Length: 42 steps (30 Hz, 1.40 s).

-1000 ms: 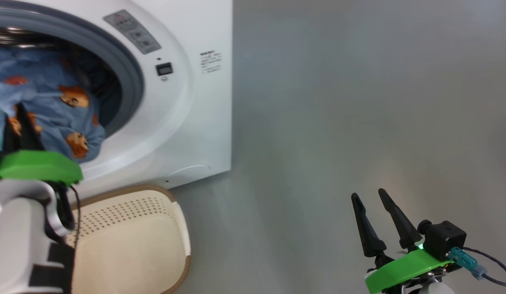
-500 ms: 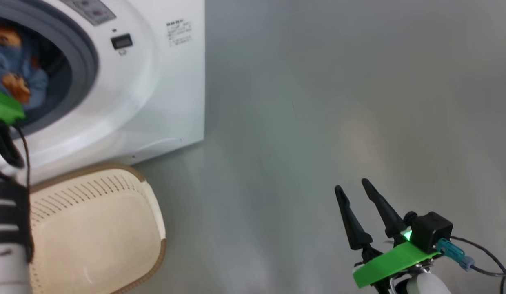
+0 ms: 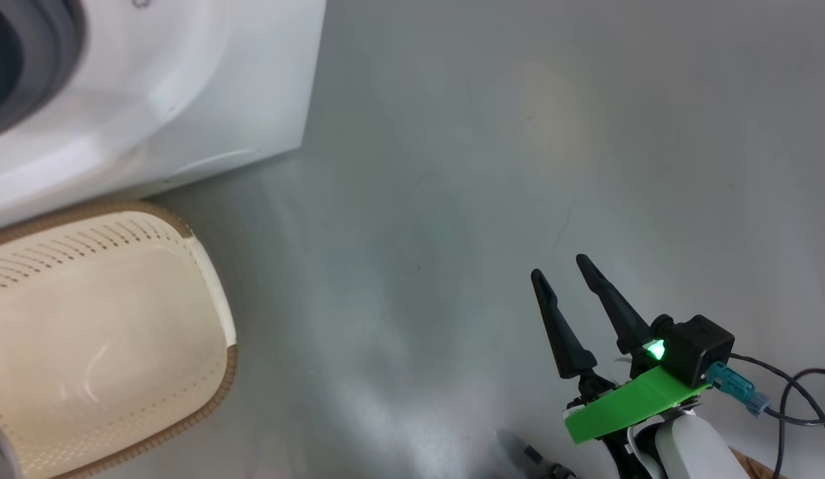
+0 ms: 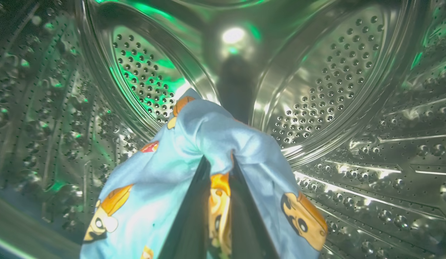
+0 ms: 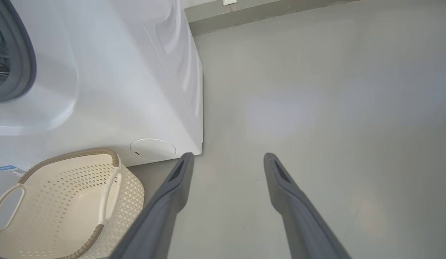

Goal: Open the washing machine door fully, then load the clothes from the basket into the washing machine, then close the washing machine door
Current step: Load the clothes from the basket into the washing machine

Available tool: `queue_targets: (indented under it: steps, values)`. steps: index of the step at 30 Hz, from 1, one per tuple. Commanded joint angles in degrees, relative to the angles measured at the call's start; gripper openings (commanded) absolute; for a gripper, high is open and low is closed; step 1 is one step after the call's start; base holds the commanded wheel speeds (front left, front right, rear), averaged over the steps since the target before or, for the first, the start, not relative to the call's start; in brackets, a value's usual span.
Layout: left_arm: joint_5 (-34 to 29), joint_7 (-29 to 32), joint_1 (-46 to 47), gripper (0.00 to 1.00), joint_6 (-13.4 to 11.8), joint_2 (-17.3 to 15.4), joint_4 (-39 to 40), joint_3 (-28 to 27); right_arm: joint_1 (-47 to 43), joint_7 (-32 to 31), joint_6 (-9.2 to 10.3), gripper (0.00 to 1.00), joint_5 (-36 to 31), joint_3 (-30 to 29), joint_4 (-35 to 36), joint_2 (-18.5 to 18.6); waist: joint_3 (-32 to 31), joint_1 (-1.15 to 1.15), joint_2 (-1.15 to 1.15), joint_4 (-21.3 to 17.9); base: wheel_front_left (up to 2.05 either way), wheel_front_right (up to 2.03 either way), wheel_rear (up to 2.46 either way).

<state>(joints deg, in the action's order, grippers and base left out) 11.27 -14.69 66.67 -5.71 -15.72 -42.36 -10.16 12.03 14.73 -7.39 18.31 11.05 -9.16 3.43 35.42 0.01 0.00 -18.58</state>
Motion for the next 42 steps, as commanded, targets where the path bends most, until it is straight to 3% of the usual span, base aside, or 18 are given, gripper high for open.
queue_targets:
  steps: [1, 19, 29, 30, 31, 32, 34, 35, 36, 37, 42]
  values:
    - [-0.76, -0.30, 1.44, 0.00, 0.26, -2.99, 1.50, -0.86, -0.34, 0.27, -0.10, 1.00, 0.59, 1.60, 1.26, 0.64, 2.08, -0.01, 0.00, -0.64, 0.00, 0.00, 0.00]
    - [-4.13, -0.30, 5.18, 0.00, 1.45, -2.43, 9.69, -5.83, -1.96, 0.27, -0.10, 1.00, 0.99, 3.21, 1.08, 2.36, 3.25, -0.01, 0.00, -2.06, 0.00, 0.00, 0.00]
    - [-4.80, -0.30, 4.45, 0.00, 1.18, -1.25, -0.74, -6.89, -3.55, 0.27, -0.10, 1.00, 0.86, 2.56, 0.67, 2.28, 2.28, -0.01, 0.00, -1.48, 0.00, 0.00, 0.00]
    - [-4.79, -0.30, 4.58, 0.07, 1.52, -1.20, -1.77, -6.81, -3.56, 0.27, -0.10, 1.00, 0.88, 2.54, 0.62, 2.25, 1.97, -0.01, 0.00, -1.32, 0.00, 0.00, 0.00]
    - [-4.79, -0.30, 4.58, 0.07, 1.52, -1.20, -1.77, -6.81, -3.56, 0.27, -0.10, 1.00, 0.88, 2.54, 0.62, 2.25, 1.97, -0.01, 0.00, -1.32, 0.00, 0.00, 0.00]
    - [-4.87, -0.30, 4.70, 0.19, 1.61, -1.20, -2.85, -6.75, -3.59, 0.27, -0.10, 1.00, 0.88, 2.57, 0.57, 2.21, 1.64, -0.01, 0.00, -1.17, 0.00, 0.00, 0.00]
    - [-4.95, -0.30, 5.03, 0.49, 1.50, -1.34, -4.96, -6.81, -3.71, 0.27, -0.10, 1.00, 0.91, 2.78, 0.47, 2.17, 0.90, -0.01, 0.00, -0.87, 0.00, 0.00, 0.00]
    - [-4.98, -0.30, 5.19, 0.77, 1.25, -1.45, -5.84, -6.94, -3.78, 0.27, -0.10, 1.00, 0.91, 2.84, 0.41, 2.20, 0.49, -0.01, 0.00, -0.74, 0.00, 0.00, 0.00]
    - [-5.04, -0.30, 5.26, 0.96, 1.07, -1.49, -6.93, -6.95, -3.87, 0.27, -0.10, 1.00, 0.93, 2.85, 0.34, 2.26, 0.04, -0.01, 0.00, -0.60, 0.00, 0.00, 0.00]
    - [-5.15, -0.30, 5.30, 1.00, 0.88, -1.50, -8.24, -6.87, -3.99, 0.27, -0.10, 1.00, 0.94, 2.81, 0.27, 2.33, -0.42, -0.01, 0.00, -0.46, 0.00, 0.00, 0.00]
    - [-4.98, -0.30, 6.13, 1.00, 0.00, -1.46, -14.80, -6.78, -4.15, 0.27, -0.10, 1.00, 0.90, 2.78, 0.16, 2.77, -2.57, -0.01, 0.00, 0.35, 0.00, 0.00, 0.00]
